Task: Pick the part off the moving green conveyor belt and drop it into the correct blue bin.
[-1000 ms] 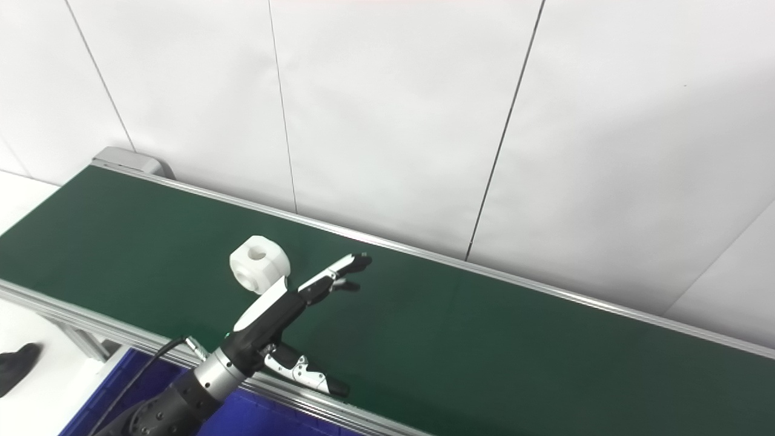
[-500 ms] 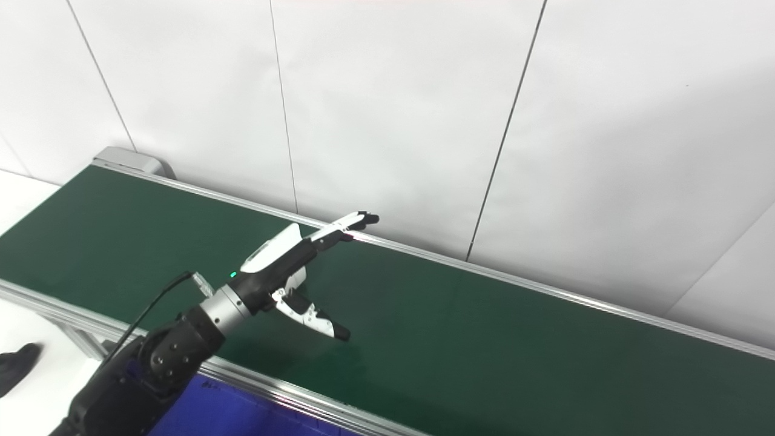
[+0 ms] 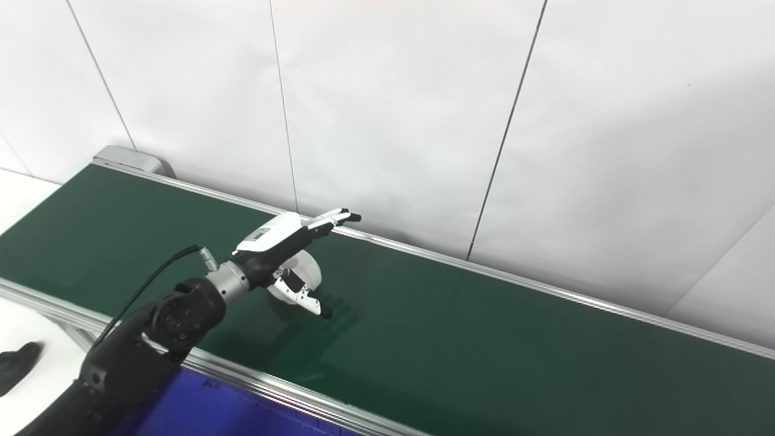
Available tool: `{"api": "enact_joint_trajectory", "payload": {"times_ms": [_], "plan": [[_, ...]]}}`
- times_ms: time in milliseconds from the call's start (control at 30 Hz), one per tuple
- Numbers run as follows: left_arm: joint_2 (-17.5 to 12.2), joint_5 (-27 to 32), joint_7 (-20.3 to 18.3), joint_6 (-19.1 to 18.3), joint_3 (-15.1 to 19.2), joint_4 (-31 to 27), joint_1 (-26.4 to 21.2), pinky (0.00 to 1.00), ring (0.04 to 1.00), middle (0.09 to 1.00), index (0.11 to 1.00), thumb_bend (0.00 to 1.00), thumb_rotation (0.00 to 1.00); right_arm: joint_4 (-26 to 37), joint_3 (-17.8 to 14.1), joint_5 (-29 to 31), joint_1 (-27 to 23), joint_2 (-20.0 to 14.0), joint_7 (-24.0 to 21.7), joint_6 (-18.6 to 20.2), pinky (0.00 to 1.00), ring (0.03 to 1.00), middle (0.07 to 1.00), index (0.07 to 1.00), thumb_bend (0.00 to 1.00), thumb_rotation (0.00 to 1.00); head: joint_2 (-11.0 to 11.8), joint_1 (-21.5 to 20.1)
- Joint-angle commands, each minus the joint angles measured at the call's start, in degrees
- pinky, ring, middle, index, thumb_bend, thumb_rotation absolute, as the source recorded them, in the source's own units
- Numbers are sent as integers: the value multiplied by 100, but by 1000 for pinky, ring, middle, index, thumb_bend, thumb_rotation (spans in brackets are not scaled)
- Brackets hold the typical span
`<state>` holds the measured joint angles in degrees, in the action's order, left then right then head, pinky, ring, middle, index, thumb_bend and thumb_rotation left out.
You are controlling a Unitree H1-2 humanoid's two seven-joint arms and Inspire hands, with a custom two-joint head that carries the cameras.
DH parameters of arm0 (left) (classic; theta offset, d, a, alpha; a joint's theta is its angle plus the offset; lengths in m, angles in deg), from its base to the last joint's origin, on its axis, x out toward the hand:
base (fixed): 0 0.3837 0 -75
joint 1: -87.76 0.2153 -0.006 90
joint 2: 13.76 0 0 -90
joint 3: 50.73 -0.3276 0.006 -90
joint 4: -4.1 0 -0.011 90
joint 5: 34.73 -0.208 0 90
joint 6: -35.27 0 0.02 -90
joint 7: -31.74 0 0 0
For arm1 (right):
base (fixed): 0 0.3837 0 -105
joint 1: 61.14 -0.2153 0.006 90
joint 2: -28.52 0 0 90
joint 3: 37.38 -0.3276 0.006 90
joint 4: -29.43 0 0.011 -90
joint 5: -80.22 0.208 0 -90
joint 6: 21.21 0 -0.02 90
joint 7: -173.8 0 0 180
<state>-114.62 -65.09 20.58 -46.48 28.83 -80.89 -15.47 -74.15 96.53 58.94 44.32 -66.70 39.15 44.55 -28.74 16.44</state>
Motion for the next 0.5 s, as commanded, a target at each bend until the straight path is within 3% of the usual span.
{"api": "enact_joint_trajectory", "payload": {"times_ms": [0,267,467], "plan": [[-167,-141,146,121,26,-10,-270,891,908,976,929,911,46,136,0,-37,-25,11,77,-268,799,847,863,911,868,516,-5,-7],[-298,-860,185,91,-134,208,-411,995,972,977,923,953,38,129,-25,-59,-13,41,66,-268,780,837,861,908,872,523,-8,-2],[-392,-1172,129,-27,-305,419,-435,1000,997,981,907,939,23,171,-67,-41,24,64,34,-268,783,842,863,911,874,525,-16,-15]]}}
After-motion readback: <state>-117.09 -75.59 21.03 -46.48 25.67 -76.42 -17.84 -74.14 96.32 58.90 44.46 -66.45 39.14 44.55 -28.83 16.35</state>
